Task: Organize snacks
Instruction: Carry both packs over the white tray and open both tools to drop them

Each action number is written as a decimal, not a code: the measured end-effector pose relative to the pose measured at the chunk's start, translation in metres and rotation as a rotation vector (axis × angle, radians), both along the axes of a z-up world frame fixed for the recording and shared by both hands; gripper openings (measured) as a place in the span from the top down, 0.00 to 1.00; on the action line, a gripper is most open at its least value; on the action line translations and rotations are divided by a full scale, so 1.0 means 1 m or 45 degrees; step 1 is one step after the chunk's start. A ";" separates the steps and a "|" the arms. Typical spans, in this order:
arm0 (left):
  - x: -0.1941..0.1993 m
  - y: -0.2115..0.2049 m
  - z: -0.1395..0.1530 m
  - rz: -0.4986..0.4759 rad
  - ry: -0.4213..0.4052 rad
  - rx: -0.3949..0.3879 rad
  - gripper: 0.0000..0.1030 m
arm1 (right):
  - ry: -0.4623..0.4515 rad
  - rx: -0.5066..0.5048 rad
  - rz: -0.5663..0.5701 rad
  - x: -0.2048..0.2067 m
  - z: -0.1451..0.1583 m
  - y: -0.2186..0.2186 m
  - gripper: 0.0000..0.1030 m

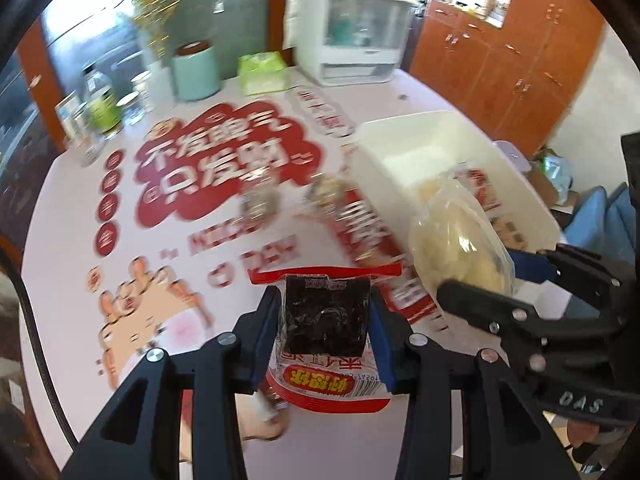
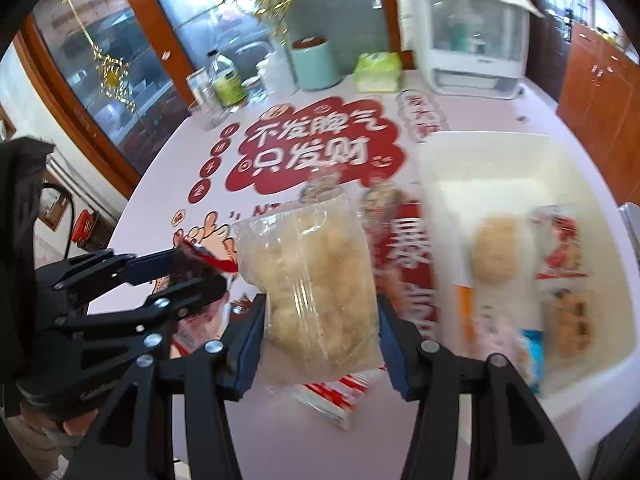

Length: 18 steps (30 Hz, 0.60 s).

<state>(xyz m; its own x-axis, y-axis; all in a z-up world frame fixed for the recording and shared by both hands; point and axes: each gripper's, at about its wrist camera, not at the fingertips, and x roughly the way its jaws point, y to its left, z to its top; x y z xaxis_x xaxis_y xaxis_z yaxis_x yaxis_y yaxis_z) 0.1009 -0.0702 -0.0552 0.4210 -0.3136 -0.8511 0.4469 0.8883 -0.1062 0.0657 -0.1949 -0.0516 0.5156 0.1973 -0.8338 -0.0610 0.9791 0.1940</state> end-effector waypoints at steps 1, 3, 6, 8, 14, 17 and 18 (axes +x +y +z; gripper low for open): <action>-0.001 -0.012 0.004 -0.013 -0.006 -0.006 0.60 | -0.008 -0.004 -0.015 -0.005 0.004 -0.010 0.49; -0.001 -0.040 0.013 -0.042 -0.019 -0.024 0.60 | -0.025 -0.008 -0.048 -0.014 0.013 -0.032 0.49; 0.001 -0.074 0.024 -0.064 -0.045 -0.042 0.60 | -0.053 -0.011 -0.098 -0.023 0.024 -0.067 0.49; 0.004 -0.096 0.031 -0.065 -0.062 -0.048 0.60 | -0.066 -0.014 -0.131 -0.027 0.028 -0.089 0.49; 0.019 -0.154 0.040 -0.060 -0.082 -0.052 0.60 | -0.075 -0.022 -0.196 -0.026 0.032 -0.146 0.49; 0.027 -0.176 0.042 -0.047 -0.099 -0.041 0.60 | -0.071 -0.024 -0.217 -0.020 0.032 -0.168 0.49; 0.030 -0.182 0.042 -0.040 -0.104 -0.034 0.60 | -0.070 -0.021 -0.221 -0.019 0.032 -0.172 0.49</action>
<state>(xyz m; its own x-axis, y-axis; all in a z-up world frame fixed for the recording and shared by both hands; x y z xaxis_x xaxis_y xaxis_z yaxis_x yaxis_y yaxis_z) 0.1313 -0.2520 -0.0128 0.4780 -0.3498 -0.8057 0.4826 0.8710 -0.0918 0.0472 -0.3668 -0.0199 0.5859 0.0879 -0.8056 0.0994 0.9788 0.1790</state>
